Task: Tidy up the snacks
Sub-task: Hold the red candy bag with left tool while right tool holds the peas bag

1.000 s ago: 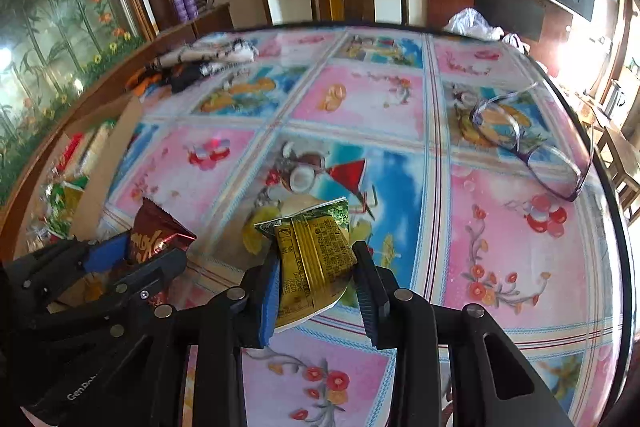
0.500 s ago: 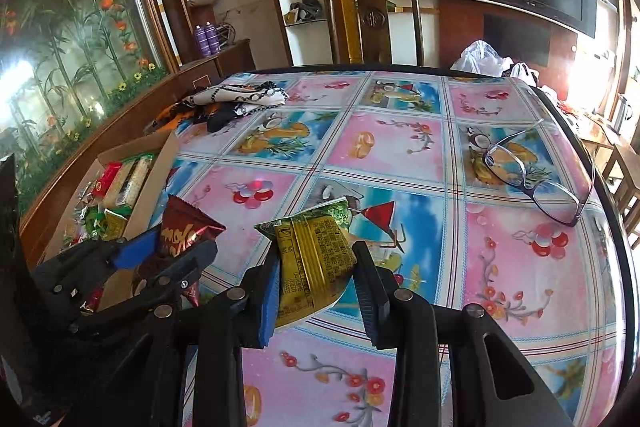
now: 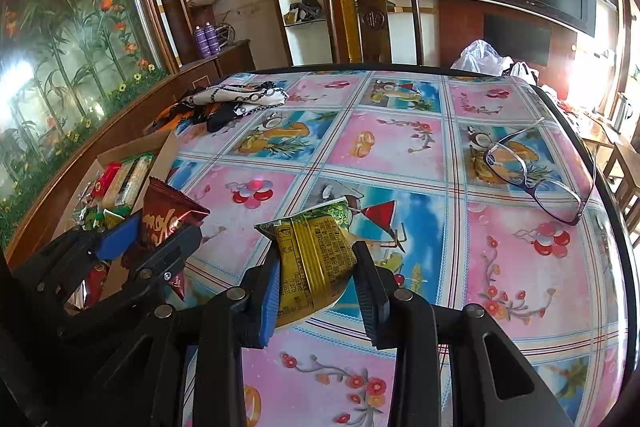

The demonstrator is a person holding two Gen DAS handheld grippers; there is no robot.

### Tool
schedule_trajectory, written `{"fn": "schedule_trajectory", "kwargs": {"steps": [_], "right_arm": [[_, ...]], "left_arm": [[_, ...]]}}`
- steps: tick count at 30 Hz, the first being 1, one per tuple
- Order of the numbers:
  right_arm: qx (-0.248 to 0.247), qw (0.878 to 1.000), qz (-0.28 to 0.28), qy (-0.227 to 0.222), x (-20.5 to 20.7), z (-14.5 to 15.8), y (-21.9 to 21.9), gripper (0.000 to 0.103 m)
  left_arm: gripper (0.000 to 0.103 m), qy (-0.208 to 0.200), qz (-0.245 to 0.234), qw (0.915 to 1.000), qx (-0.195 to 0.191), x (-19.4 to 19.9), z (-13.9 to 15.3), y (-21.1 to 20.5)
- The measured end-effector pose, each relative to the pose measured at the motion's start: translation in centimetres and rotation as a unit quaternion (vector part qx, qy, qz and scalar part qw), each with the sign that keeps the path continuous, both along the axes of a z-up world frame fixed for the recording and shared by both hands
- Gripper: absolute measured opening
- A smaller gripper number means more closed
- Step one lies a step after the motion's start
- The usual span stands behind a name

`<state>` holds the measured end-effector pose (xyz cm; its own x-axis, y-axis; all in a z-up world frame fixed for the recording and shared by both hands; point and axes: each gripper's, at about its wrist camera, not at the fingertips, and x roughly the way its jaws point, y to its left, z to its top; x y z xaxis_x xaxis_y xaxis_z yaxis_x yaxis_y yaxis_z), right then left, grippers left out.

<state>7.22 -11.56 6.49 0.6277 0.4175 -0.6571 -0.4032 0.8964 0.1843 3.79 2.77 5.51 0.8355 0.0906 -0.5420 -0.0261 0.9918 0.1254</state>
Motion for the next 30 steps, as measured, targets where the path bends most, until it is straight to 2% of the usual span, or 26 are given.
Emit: {"fn": "schedule_trajectory", "kwargs": {"steps": [30], "right_arm": [[0.003,1.0,-0.004,-0.001,0.24,-0.11,-0.23,0.036]], "left_arm": [[0.035,-0.032,0.011,0.9992,0.02,-1.06,0.84,-0.22]]}}
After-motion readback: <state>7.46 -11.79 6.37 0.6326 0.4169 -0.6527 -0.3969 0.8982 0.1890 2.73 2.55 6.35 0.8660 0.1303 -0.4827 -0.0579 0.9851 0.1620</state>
